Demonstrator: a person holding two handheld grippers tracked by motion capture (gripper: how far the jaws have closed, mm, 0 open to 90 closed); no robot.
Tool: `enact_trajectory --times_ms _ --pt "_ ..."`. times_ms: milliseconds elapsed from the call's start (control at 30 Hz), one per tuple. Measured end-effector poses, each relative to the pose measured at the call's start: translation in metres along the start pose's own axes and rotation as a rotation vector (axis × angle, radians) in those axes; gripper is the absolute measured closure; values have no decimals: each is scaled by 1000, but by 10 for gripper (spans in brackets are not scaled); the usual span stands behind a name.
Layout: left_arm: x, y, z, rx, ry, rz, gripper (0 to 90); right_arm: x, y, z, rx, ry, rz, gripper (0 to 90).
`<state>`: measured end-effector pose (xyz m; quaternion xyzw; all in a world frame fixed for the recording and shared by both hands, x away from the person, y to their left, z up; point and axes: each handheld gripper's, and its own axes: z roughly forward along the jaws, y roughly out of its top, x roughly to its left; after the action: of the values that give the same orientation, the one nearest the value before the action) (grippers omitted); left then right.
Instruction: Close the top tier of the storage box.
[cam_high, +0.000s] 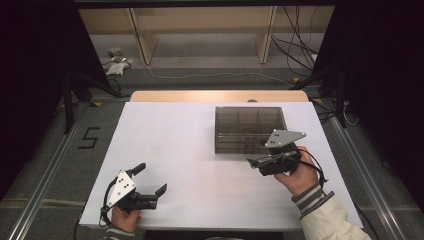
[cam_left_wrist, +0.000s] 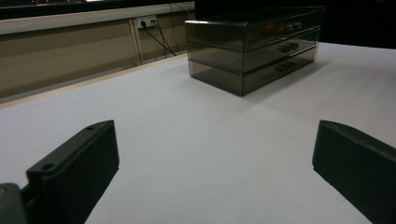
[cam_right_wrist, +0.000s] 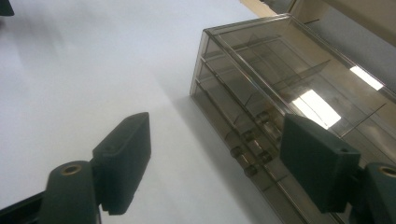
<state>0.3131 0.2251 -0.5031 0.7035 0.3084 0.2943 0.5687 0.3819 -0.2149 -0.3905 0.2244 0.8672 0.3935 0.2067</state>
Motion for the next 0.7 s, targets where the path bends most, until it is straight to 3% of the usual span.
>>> enact_trajectory --times_ms 400,700 --pt "0 0 0 -3 -2 -1 4 -2 -12 -14 -84 25 46 145" --pt "0 0 0 -3 -1 -1 3 -1 -44 -34 -214 13 112 71"
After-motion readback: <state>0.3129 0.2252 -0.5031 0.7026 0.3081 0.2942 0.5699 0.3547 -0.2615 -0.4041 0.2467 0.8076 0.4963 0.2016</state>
